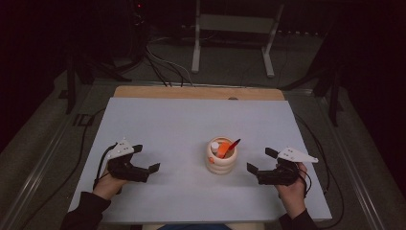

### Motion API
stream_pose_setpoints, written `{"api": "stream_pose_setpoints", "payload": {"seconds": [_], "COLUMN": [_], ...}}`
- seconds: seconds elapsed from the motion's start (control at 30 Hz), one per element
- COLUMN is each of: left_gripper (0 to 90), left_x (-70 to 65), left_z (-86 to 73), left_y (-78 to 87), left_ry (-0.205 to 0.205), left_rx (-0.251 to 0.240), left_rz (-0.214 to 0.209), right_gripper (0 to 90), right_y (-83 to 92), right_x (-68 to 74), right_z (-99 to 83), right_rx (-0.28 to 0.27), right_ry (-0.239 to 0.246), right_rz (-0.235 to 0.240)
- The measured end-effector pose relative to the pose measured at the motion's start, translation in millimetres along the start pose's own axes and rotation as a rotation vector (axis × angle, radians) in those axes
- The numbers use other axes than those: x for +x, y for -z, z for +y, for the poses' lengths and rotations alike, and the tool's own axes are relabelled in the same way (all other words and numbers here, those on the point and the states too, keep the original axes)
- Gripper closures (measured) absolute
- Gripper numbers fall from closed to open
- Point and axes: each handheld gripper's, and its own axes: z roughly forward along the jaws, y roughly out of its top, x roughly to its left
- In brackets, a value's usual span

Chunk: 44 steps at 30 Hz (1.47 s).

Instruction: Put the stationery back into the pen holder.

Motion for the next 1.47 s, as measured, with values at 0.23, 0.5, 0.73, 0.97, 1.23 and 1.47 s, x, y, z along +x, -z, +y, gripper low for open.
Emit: {"api": "stream_pose_setpoints", "payload": {"seconds": [0.23, 0.5, 0.73, 0.97, 1.23, 1.47], "left_gripper": [0.3, 0.3, 0.3, 0.3, 0.3, 0.3], "left_x": [1.4, 3.7, 8.8, 13.2, 11.1, 12.7], "left_z": [-14.3, -31.3, -39.1, -37.4, -35.3, -35.7], "left_y": [7.2, 17.2, 23.6, 28.8, 29.9, 29.8], "left_ry": [-0.02, 0.001, 0.01, 0.045, 0.052, 0.063], "left_rx": [0.007, -0.001, 0.007, -0.035, -0.065, -0.066], "left_rz": [0.027, 0.078, 0.147, 0.163, 0.142, 0.152], "right_gripper": [0.0, 0.0, 0.0, 0.0, 0.0, 0.0], "right_y": [0.0, 0.3, -0.8, -1.9, -3.3, -4.1], "right_x": [0.3, 0.0, -1.6, -1.1, -1.7, -1.8], "right_z": [-1.0, -1.9, -4.1, -4.2, -4.9, -5.3], "right_rx": [-0.001, 0.0, 0.003, 0.004, 0.007, 0.011], "right_ry": [0.002, 0.006, 0.009, 0.008, 0.013, 0.011], "right_rz": [0.0, 0.003, 0.003, 0.004, 0.003, 0.004]}}
